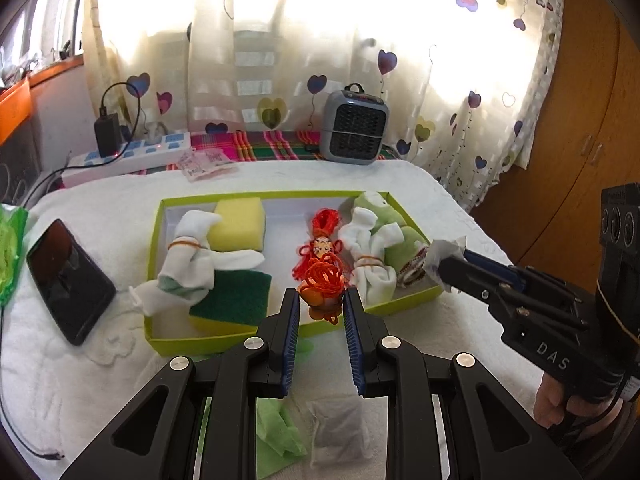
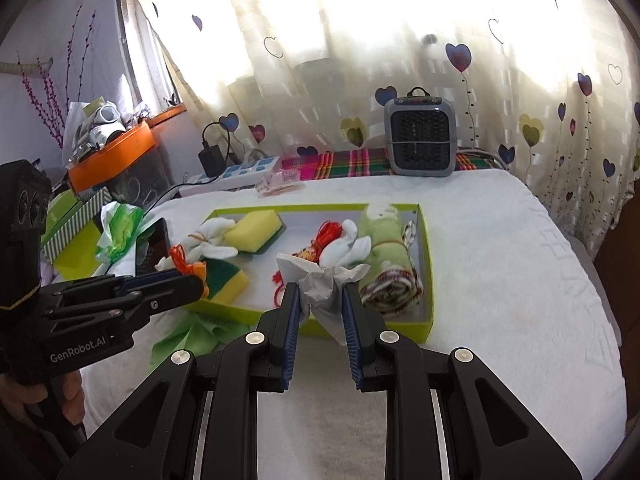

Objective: Organize soft objects
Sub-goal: 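Lift and carry orange tassel with left tool while right tool carries tissue over lid, then lower orange tassel into lid, open left tool while right tool releases tissue there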

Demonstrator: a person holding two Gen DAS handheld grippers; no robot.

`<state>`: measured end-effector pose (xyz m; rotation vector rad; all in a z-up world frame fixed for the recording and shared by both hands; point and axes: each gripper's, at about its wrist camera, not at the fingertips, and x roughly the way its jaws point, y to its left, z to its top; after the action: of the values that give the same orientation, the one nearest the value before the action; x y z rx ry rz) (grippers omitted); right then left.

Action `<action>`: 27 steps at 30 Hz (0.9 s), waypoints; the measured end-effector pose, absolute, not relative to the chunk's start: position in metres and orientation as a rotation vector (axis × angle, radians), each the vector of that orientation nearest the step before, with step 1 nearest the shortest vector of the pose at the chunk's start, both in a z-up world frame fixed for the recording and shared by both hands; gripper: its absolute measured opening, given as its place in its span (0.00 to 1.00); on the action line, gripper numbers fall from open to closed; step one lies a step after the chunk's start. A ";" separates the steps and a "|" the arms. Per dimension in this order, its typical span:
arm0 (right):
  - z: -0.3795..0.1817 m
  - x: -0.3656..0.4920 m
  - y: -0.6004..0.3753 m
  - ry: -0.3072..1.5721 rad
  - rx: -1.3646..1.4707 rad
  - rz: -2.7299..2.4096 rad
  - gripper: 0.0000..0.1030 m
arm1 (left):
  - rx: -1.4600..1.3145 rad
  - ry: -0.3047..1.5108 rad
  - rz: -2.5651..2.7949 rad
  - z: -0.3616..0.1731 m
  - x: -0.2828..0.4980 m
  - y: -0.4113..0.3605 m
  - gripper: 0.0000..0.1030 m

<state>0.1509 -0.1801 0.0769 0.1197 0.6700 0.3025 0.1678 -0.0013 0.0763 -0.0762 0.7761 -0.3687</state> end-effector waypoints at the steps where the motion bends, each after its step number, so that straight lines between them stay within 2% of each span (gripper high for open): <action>1: 0.077 0.153 -0.180 0.670 0.118 0.302 0.22 | -0.077 0.777 -0.367 0.076 0.170 -0.001 0.20; 27: 0.072 0.237 -0.139 0.718 -0.022 0.384 0.22 | -0.071 0.812 -0.364 0.059 0.213 -0.001 0.20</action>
<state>0.2371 -0.1388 0.0721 -0.0220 0.7180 0.3839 0.2134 -0.0011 0.0587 -0.0712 0.8120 -0.3645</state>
